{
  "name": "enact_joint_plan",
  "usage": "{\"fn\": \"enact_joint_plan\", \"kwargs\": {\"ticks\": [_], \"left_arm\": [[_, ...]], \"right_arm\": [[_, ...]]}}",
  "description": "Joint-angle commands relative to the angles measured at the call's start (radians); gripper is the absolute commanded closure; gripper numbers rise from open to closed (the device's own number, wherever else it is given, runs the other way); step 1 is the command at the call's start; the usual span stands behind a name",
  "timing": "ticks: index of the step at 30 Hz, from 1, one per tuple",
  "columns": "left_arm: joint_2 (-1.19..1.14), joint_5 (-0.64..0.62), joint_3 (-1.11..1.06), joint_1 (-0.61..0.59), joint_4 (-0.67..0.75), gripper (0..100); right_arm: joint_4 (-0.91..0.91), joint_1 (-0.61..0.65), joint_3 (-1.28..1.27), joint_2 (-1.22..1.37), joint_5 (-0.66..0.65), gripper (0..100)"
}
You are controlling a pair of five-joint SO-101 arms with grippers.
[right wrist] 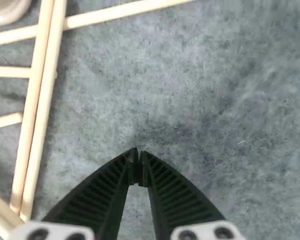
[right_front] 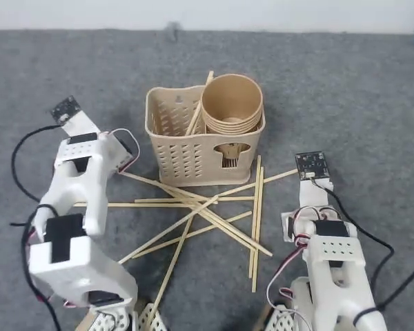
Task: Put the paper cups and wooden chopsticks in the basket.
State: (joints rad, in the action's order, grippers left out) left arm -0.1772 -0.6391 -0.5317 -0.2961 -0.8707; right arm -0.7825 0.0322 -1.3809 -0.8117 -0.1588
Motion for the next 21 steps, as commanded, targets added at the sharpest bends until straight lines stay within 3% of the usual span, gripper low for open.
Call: {"fn": "enact_joint_plan", "kwargs": {"ticks": [1,10,15,21], "left_arm": [[0.008,-0.069,0.033,0.008,-0.083,89],[0.003,-0.084,0.036,0.009,-0.123,89],[0.003,-0.084,-0.016,0.008,-0.009,100],[0.012,-0.084,-0.051,0.026,0.037,99]], "right_arm": [[0.016,-0.004,0.006,-0.028,-0.041,99.1],[0.008,0.035,0.003,-0.028,-0.069,99.1],[0.007,0.035,0.003,-0.028,-0.069,99.1],[0.007,0.033,0.003,-0.028,-0.069,99.1]]}}
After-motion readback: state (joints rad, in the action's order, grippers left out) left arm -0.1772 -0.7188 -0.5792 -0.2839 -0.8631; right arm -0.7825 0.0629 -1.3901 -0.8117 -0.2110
